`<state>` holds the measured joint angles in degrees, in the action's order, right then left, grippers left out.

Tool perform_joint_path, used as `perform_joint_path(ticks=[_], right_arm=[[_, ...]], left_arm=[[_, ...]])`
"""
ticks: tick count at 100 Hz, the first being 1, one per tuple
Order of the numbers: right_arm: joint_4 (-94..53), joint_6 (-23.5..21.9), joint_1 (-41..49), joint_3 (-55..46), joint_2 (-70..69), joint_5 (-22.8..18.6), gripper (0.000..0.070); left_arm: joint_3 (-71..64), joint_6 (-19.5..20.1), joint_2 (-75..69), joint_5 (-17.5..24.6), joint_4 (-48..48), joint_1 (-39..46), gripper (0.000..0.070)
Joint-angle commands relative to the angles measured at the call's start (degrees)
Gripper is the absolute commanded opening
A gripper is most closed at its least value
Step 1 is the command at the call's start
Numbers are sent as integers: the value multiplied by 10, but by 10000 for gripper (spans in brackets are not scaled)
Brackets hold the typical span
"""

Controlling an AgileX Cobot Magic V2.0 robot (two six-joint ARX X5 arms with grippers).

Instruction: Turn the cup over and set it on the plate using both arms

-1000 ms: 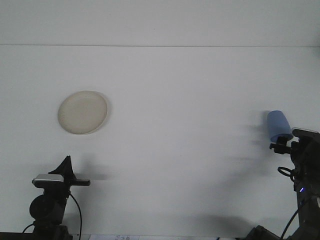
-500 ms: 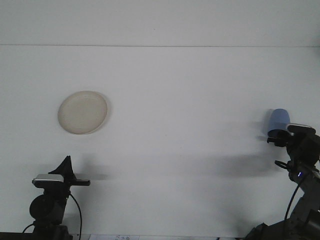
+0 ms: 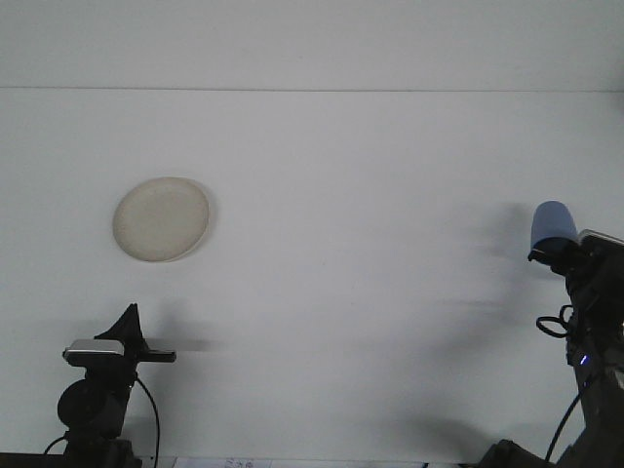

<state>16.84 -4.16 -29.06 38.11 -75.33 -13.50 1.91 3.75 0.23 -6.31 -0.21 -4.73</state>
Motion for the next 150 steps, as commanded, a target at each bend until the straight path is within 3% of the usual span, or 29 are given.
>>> perform_joint_path(ticks=[1, 11, 26, 56, 71, 97, 144, 150], right_arm=[[-46, -73, 17, 7, 55, 7, 2], [-180, -86, 57, 25, 148, -2, 2], [-425, -66, 151, 92, 231, -2, 2], [-778, -20, 443, 256, 147, 12, 1], [-823, -29, 586, 294, 67, 77, 1], [-873, -31, 713, 358, -76, 121, 2], [-893, -9, 787, 389, -191, 124, 4], [-891, -9, 789, 389, -193, 122, 36]], left_arm=[[-11, 1, -1, -2, 6, 0, 16], [-11, 1, -1, -2, 6, 1, 16], [-11, 1, -1, -3, 6, 0, 16], [-11, 1, -1, -2, 6, 0, 16], [-11, 1, -1, -2, 6, 0, 16], [-11, 1, -1, -2, 6, 0, 16], [-11, 1, -1, -2, 6, 0, 16], [-11, 1, -1, -2, 6, 1, 16]])
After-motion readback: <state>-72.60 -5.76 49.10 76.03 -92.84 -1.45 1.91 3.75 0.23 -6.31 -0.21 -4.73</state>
